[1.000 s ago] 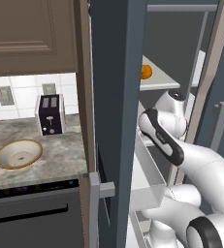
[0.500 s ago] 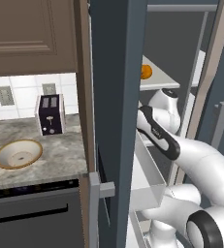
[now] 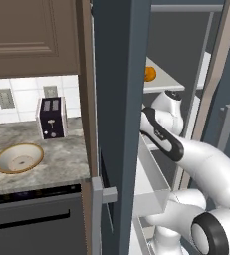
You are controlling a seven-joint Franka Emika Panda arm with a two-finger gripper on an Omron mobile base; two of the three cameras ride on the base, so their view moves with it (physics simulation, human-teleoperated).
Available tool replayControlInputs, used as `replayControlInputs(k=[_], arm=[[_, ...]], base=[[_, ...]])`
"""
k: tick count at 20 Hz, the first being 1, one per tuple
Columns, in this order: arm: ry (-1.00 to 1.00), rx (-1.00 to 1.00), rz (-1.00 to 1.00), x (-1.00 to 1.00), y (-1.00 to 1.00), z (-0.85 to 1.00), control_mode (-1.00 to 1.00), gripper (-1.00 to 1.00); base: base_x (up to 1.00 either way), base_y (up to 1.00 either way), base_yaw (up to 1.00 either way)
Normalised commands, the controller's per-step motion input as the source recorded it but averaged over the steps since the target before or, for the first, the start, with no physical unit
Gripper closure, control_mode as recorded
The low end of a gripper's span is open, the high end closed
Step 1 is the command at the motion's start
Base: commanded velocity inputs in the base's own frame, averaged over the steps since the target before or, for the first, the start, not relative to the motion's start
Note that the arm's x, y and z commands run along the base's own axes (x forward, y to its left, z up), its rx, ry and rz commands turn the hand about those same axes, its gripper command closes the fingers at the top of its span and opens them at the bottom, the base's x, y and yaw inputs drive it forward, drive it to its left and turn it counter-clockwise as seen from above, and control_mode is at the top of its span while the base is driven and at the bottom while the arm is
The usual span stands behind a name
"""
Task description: Take the bell pepper, chicken drumstick, and orange from the freezer and place them in the bowl on the counter.
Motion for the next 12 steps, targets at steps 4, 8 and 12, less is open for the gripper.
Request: replayControlInputs(k=[4, 8, 12], arm=[[0.00, 0.00, 0.06, 0.14, 0.02, 0.00, -1.00, -1.00], [0.00, 0.00, 0.05, 0.16, 0.11, 0.00, -1.00, -1.00], [0.00, 0.00, 0.03, 0.17, 0.18, 0.00, -1.00, -1.00]], base=[[0.00, 0.00, 0.00], [0.00, 0.00, 0.00], [0.00, 0.00, 0.00]])
